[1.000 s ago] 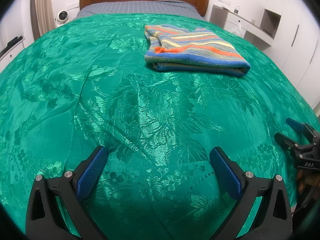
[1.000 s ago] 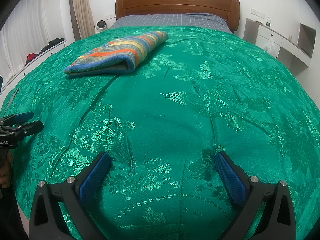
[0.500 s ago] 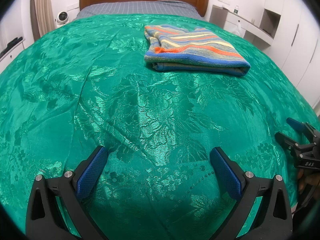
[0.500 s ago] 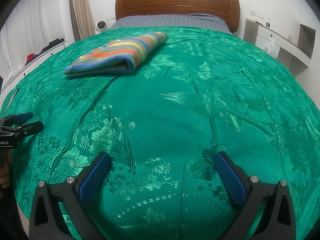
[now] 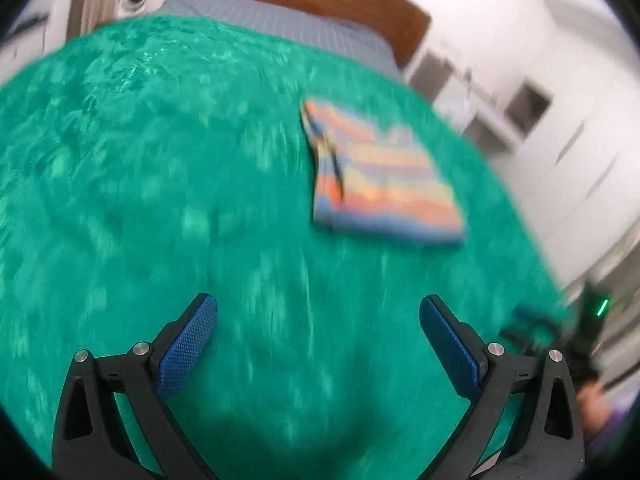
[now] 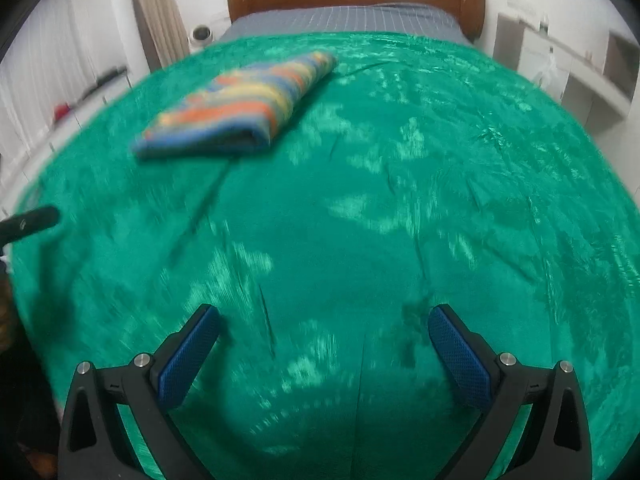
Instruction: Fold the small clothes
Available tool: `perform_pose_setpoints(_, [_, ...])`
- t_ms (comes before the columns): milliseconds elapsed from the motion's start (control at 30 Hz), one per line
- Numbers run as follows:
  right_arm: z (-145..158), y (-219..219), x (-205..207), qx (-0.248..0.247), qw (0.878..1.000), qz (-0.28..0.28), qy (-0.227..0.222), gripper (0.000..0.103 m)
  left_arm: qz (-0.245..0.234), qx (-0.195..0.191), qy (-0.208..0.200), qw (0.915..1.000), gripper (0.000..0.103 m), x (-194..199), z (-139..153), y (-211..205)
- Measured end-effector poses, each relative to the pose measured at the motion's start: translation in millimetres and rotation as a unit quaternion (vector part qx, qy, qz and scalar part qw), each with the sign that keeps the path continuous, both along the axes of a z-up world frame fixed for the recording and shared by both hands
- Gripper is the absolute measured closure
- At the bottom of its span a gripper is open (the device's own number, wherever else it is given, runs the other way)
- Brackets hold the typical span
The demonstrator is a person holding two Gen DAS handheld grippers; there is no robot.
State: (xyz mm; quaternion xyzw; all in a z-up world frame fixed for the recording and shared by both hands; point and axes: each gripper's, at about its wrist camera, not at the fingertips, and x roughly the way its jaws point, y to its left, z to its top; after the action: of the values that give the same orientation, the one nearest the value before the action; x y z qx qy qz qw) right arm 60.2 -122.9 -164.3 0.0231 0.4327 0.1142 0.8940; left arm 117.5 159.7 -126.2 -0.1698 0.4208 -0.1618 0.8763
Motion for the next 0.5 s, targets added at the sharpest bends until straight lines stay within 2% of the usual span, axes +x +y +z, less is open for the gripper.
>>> perform_pose_setpoints(100, [15.6,-8.4,44.1,0.063,0.998,0.008,0.007,0.0,-0.028,-0.057,0.023,0.9977,0.001,60.0,6.6,-3.1])
perform_pose_setpoints(133, [21.2,-12.1,64.4,0.092,0.996,0.008,0.007,0.001,-0.044,-0.062,0.034,0.9965,0.001,86.6,4.9,-11.2])
perform_pose_setpoints(233, [30.1,-14.8,121.3,0.173,0.984,0.022,0.019,0.002,-0.042,-0.043,0.068,0.9959,0.002,151.8,-9.7,-30.9])
perform_pose_setpoints(300, [27.9,-12.4,162.8,0.211,0.977,0.023,0.036,0.006,-0.046,-0.045,0.102,0.9927,0.002,185.6,-26.1,-42.2])
perform_pose_setpoints(400, [11.0,-6.6,218.9,0.257,0.963,0.018,0.08,0.011,-0.044,-0.01,0.129,0.9906,0.002,207.0,-41.6,-54.8])
perform_pose_setpoints(467, [-4.7,-0.4,242.8,0.285,0.952,0.016,0.114,0.02,-0.053,0.013,0.131,0.9898,0.002,210.8,-44.8,-66.1])
perform_pose_setpoints(500, [-11.4,2.7,251.3,0.297,0.946,0.019,0.129,0.032,-0.064,0.023,0.131,0.9891,0.002,212.7,-45.0,-72.3])
